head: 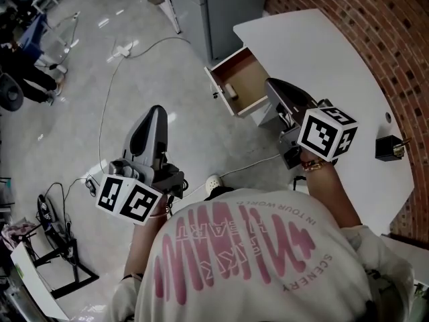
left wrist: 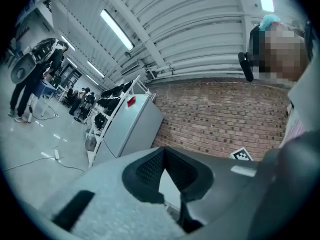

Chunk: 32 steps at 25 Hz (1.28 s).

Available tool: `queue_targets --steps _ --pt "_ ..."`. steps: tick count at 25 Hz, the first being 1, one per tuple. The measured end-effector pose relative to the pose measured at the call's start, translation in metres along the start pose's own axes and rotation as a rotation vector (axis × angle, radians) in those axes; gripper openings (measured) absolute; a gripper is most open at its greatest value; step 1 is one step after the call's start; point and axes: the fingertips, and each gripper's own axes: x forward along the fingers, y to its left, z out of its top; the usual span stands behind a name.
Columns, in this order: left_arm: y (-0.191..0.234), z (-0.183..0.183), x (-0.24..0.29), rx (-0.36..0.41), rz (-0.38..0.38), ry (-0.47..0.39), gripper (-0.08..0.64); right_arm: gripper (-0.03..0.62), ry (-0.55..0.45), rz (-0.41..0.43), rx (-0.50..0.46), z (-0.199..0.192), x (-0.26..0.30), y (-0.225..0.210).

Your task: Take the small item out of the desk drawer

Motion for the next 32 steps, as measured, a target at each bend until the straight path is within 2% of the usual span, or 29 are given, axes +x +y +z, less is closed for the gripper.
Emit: queue_targets --steps 11,24,30,32 --pt "0.05 0.015 0.024 -0.005 -0.043 0.013 0.003 0.012 -0.014 -0.046 0.01 0.0 0.046 -0.002" --pt "0.101 0.013 0.022 -0.043 0.002 0.028 0.003 0.012 0.084 -0.109 0.029 -0.038 0.097 -0.028" --pt "0.12 0.025 0.016 -0.054 0.023 -0.008 0.003 0.012 0.132 -0.144 0.147 -0.068 0.115 -0.048" --pt "0.123 0.03 0.016 -0.049 0.022 -0.018 0.003 0.054 0.134 -0.15 0.189 -0.074 0.12 -0.053"
